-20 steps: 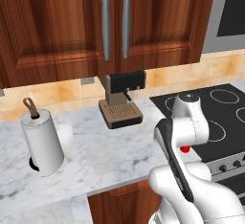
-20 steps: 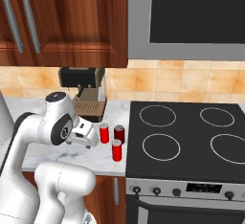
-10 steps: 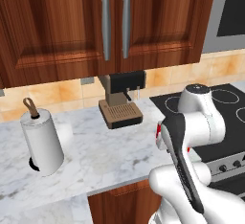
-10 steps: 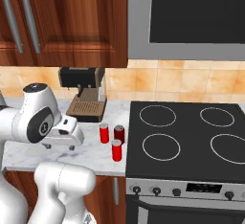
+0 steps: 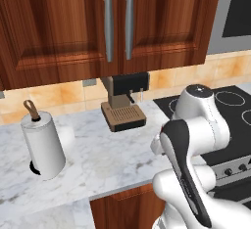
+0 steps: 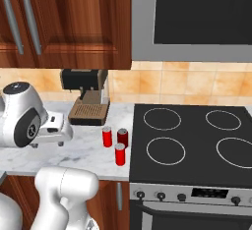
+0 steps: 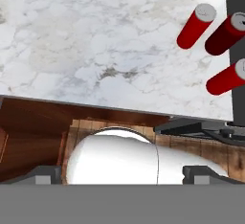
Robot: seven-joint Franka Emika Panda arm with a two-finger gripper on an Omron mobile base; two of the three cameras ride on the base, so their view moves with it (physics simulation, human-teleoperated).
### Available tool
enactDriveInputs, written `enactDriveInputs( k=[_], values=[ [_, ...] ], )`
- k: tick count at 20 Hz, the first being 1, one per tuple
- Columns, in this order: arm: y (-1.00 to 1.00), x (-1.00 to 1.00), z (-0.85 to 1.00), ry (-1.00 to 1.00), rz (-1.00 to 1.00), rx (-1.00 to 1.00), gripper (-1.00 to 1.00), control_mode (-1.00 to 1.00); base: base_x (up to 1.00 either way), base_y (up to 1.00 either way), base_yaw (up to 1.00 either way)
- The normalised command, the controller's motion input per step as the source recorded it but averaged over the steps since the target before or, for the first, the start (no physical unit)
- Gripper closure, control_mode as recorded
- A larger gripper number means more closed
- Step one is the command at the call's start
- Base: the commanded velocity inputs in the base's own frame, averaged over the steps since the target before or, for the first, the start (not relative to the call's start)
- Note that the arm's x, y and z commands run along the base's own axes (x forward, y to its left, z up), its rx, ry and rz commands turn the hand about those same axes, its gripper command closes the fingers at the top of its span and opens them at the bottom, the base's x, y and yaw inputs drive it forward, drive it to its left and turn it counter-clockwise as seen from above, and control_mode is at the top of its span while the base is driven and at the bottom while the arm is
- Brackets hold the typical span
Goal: Four empty soda cans are scattered around the kitchen. Gather all the cans and cluster them next to the stove for recycling.
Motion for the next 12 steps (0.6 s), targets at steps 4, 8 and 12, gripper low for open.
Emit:
enactDriveInputs(
  k=[4,8,12],
  values=[
    [0.07,-0.08,0.00,-0.13,0.03,0.07,-1.00,-1.00,0.00,0.00,0.00],
    [-0.22,0.01,-0.01,0.00,0.00,0.11,-1.00,-1.00,0.00,0.00,0.00],
    [-0.11,0.24,-0.20,-0.06,-0.10,0.08,-1.00,-1.00,0.00,0.00,0.00]
  ],
)
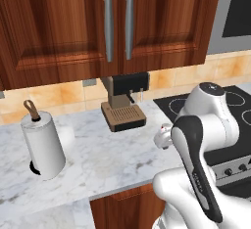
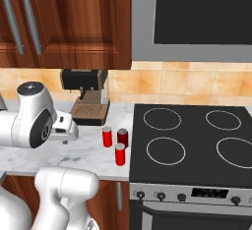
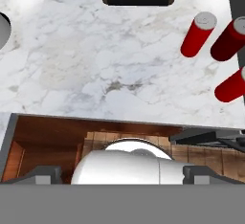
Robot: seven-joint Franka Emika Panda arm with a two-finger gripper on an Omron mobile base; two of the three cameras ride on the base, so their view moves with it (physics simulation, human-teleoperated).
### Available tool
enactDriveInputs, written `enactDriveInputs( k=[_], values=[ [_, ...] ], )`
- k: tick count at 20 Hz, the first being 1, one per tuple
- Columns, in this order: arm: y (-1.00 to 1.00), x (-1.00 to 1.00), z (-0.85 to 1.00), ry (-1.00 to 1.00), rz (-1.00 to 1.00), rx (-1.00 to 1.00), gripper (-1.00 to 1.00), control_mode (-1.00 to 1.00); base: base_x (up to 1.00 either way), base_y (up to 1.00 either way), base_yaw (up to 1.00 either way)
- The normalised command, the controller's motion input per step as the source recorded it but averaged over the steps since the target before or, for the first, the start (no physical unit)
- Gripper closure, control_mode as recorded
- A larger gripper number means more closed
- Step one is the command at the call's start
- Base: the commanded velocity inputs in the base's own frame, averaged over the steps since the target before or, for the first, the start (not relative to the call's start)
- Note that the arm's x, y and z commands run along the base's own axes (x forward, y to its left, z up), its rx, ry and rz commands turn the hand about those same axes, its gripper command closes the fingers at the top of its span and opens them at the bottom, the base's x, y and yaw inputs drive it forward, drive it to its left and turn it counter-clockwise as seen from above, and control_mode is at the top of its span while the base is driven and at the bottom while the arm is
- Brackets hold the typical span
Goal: Four empty soda cans are scattered around the kitchen. Gather all the cans and cluster them next to the stove for recycling.
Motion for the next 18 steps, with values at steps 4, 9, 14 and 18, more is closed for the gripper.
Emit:
enactDriveInputs(
  k=[4,9,14,18],
  values=[
    [0.06,0.00,0.00,-0.04,-0.09,0.02,-1.00,-1.00,0.00,0.00,0.00],
    [0.00,0.00,0.00,0.00,0.00,0.00,-1.00,-1.00,0.00,0.00,0.00],
    [0.00,0.00,0.00,0.00,0.00,0.00,-1.00,-1.00,0.00,0.00,0.00],
    [0.00,0.00,0.00,0.00,0.00,0.00,-1.00,1.00,0.00,0.00,0.00]
  ],
)
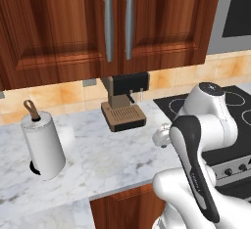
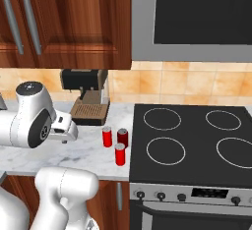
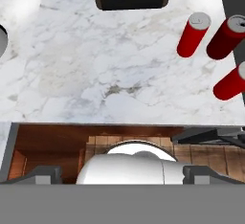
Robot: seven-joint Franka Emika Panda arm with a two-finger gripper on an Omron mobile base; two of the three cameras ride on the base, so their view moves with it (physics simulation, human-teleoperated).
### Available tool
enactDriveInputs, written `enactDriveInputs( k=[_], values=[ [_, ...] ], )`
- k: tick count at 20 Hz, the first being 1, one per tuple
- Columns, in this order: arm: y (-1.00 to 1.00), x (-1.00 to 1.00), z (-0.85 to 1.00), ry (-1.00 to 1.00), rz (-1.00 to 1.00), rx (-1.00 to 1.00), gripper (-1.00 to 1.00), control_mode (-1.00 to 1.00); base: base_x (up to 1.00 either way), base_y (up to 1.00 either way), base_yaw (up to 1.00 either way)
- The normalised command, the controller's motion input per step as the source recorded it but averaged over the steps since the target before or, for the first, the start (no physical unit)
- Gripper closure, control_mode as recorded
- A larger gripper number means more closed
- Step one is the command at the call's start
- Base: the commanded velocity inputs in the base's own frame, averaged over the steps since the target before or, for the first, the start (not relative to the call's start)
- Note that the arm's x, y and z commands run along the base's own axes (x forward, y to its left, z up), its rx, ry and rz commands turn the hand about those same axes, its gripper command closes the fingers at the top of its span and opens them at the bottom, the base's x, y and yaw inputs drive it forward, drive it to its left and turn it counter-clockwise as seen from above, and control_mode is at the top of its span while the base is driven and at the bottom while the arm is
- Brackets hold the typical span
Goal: Four empty soda cans are scattered around the kitchen. Gather all the cans and cluster them next to the stove for recycling.
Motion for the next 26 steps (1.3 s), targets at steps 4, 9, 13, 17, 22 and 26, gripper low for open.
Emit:
enactDriveInputs(
  k=[4,9,13,17,22,26],
  values=[
    [0.00,0.00,0.00,0.00,0.00,0.00,-1.00,1.00,-0.42,-0.01,0.00],
    [0.00,0.00,0.00,0.00,0.00,0.00,-1.00,1.00,-1.00,0.07,0.19],
    [0.00,0.00,0.00,0.00,0.00,0.00,-1.00,1.00,-0.90,0.51,0.45],
    [0.00,0.00,0.00,0.00,0.00,0.00,-1.00,1.00,-0.11,0.21,0.83],
    [0.00,0.00,0.00,0.00,0.00,0.00,-1.00,1.00,0.02,0.17,0.95],
    [0.00,0.00,0.00,0.00,0.00,0.00,-1.00,1.00,0.00,0.18,0.97]
  ],
)
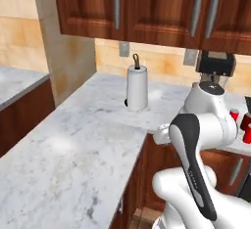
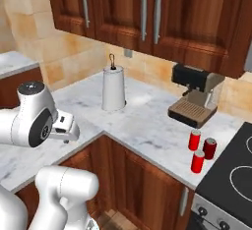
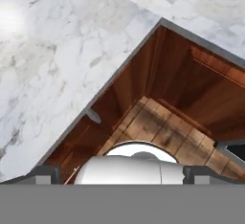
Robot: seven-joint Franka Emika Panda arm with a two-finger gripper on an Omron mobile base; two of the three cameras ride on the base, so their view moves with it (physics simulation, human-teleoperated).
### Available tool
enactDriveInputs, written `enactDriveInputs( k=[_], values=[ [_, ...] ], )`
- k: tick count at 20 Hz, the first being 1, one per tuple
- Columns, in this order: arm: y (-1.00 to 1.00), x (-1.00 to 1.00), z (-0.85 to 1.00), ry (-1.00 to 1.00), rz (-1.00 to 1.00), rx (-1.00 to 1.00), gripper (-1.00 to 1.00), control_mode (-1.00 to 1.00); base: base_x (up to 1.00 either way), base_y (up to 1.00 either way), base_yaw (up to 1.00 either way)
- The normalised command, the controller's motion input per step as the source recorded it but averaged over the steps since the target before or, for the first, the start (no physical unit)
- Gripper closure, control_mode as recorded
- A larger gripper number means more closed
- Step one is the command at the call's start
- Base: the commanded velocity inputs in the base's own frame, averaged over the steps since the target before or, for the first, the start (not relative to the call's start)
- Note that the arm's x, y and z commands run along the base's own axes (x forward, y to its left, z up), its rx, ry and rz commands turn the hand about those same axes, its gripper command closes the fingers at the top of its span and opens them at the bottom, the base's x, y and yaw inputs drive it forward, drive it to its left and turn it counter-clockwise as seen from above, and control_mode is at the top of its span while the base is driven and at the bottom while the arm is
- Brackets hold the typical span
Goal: Four empty soda cans are scattered around the kitchen. Gather all the cans and cluster them next to the stove for recycling.
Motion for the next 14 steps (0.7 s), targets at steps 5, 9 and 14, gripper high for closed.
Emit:
enactDriveInputs(
  k=[5,9,14],
  values=[
    [0.00,0.00,0.00,0.00,0.00,0.00,-1.00,1.00,0.00,0.17,0.97],
    [0.00,0.00,0.00,0.00,0.00,0.00,-1.00,1.00,-0.01,0.17,0.92],
    [0.00,0.00,0.00,0.00,0.00,0.00,-1.00,1.00,-0.70,0.44,0.55]
  ],
)
